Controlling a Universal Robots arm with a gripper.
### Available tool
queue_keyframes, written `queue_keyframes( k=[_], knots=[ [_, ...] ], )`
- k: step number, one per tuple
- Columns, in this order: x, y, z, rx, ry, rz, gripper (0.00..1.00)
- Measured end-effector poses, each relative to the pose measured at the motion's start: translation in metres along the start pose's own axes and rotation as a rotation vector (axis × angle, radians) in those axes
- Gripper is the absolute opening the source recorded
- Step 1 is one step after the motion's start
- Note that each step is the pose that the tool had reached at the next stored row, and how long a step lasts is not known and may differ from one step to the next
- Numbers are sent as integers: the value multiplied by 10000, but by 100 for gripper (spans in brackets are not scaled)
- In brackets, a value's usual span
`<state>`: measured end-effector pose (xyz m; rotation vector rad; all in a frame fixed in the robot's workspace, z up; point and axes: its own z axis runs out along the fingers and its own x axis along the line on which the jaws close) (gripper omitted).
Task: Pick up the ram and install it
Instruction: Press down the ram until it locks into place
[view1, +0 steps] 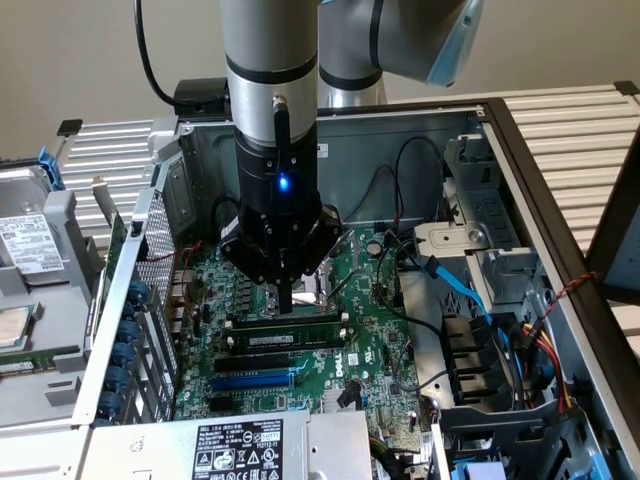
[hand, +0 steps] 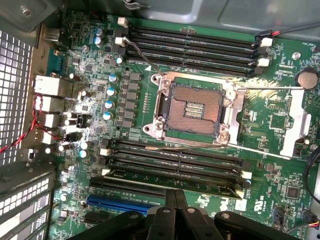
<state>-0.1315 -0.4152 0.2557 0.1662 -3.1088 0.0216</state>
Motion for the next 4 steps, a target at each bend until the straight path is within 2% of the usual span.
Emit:
queue_keyframes(
  k=[4],
  knots=[
    [0,0,0,0,0,0,11]
  ],
)
